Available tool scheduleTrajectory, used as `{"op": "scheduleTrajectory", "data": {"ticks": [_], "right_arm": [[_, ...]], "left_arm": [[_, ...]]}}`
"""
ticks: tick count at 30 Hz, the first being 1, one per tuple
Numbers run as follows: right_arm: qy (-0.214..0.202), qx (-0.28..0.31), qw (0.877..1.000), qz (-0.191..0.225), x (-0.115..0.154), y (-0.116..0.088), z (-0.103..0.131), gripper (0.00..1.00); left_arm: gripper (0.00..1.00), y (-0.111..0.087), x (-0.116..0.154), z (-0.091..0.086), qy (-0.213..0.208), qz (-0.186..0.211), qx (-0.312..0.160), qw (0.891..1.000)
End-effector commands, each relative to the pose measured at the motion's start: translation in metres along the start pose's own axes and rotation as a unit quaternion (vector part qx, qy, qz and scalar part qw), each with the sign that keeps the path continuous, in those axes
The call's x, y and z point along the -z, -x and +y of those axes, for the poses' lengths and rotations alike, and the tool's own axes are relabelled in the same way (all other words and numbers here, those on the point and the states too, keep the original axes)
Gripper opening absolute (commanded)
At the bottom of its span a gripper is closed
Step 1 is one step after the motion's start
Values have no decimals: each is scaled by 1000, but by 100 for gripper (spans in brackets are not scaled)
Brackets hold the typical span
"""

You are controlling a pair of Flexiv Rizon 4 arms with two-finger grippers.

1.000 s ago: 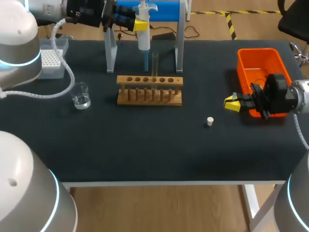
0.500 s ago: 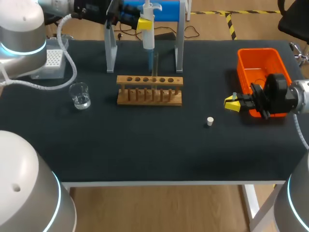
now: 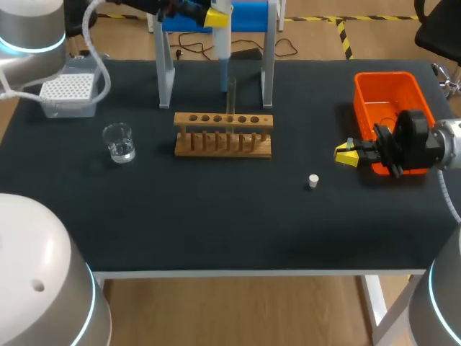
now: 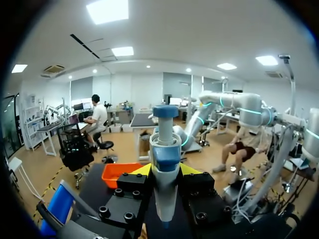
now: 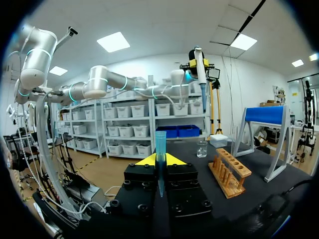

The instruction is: Invert the test tube, pick up the pipette, mount the tip to pipette, aspirate from beaker and dispense into the tube, eject the tip, return the pipette, and cap with the stopper.

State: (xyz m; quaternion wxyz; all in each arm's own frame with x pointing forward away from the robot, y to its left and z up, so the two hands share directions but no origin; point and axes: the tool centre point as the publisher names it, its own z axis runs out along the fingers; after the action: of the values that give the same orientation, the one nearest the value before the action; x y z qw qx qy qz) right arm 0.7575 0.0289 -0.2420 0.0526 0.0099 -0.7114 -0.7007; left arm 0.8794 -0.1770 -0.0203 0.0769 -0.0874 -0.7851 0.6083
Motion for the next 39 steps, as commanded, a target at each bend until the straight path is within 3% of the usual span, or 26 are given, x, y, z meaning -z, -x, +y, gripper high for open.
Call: {"op": "scheduleTrajectory", "data": {"ticks": [1,39], "right_arm": [[1,0,1000,1,1,0,-1,0],[1,0,1000,1,1,0,-1,0]], "left_arm": [[0,6,-4,-2,0,7,1,1000],[0,5,-5,-2,4,1,5,1000]]}}
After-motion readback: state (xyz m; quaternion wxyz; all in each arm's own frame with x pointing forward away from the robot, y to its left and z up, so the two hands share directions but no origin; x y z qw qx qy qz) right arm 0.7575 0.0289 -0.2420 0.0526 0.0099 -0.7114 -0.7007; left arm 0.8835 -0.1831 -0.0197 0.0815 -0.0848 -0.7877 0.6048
